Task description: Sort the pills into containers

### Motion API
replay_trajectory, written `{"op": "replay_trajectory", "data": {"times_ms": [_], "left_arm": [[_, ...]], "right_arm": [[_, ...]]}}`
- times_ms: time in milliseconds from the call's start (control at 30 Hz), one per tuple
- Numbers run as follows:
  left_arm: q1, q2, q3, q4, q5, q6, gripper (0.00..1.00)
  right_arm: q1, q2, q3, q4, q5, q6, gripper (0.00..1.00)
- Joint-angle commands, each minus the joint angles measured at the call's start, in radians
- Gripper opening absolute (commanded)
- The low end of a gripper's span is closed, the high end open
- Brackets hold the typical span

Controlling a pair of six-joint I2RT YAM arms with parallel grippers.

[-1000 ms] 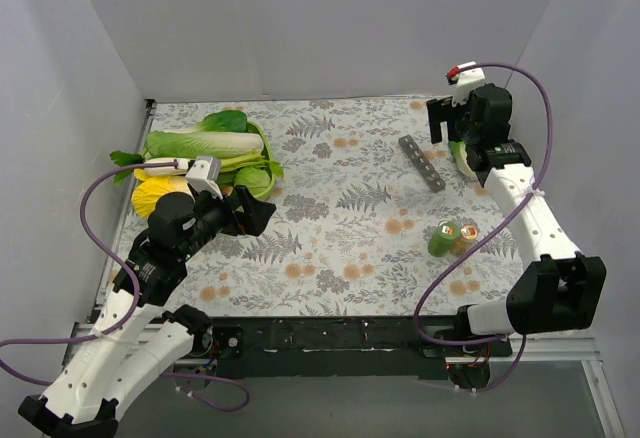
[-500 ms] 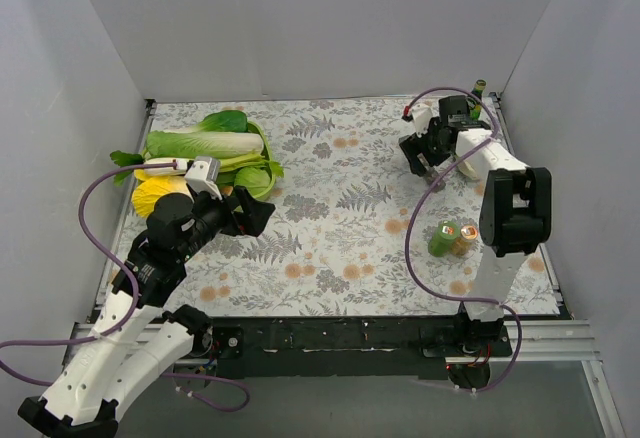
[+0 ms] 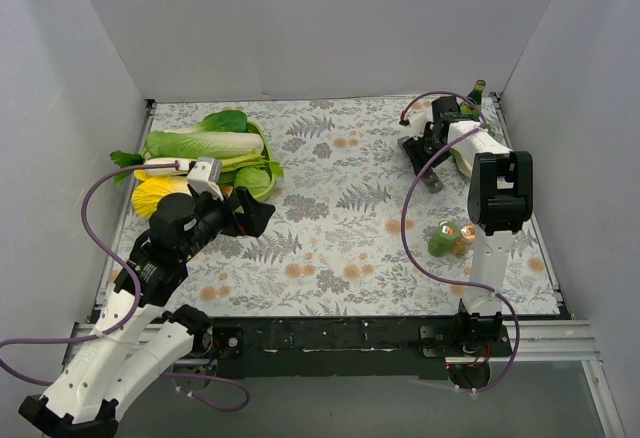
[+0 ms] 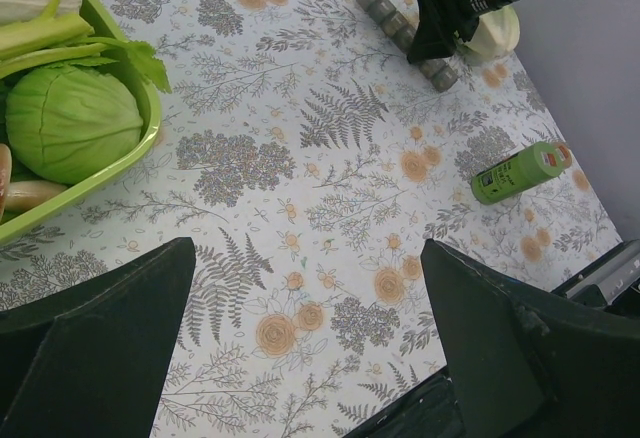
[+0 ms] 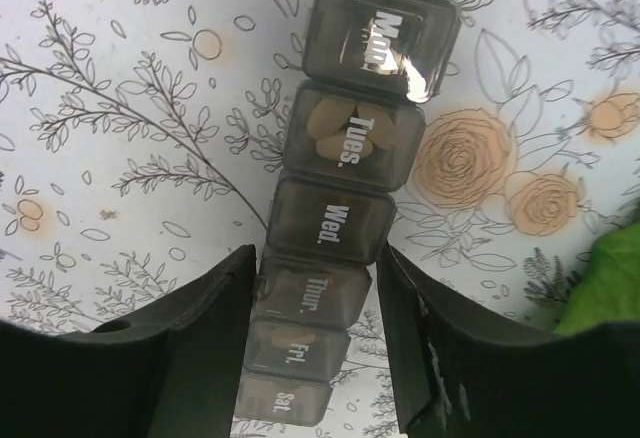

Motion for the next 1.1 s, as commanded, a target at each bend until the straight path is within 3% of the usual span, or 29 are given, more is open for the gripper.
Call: {"op": "replay_trajectory", "data": {"times_ms": [0,167,267,400,667,833,933,1033,1067], "left_arm": [[0.003,-0.003,-0.002,0.010,-0.011,0.014,0.98],[0.005,-0.006,0.006,0.009,-0.008,0.016,0.98],[0.005,-0.007,0.001,0.010,-0.004,0.013,0.98],[0.005,-0.016,-0.014,0.018,0.002,0.007,0.98],[0.003,-0.039,-0.053,0.016,0.002,-0.038,0.98],[0.005,-0.072,-0.097,-0.007,-0.007,-0.134,0.98],[0.005,-0.099,-0.174,0.027,0.057,-0.240,0.98],[0.005,-0.112,-0.252,0.074,0.102,-0.345,0.98],[0.005,-0.113,-0.266,0.085,0.123,-0.378,0.98]], "right_arm": [[-0.001,0.000,0.025,-0.062,-0.055,-0.001,0.55],[0.010,-0.044,-0.033,-0.075,-0.141,-0.037,0.39],[0.070,-0.128,-0.141,-0.064,-0.207,-0.102,0.36],[0.231,-0.262,-0.338,-0.020,-0.245,-0.258,0.34],[0.616,-0.450,-0.616,0.145,-0.169,-0.351,0.34],[0.650,-0.472,-0.673,0.165,-0.130,-0.412,0.36],[0.651,-0.500,-0.686,0.152,-0.130,-0.443,0.43],[0.654,-0.513,-0.670,0.105,-0.155,-0.455,0.59],[0.653,-0.523,-0.663,0.094,-0.162,-0.455,0.80]]}}
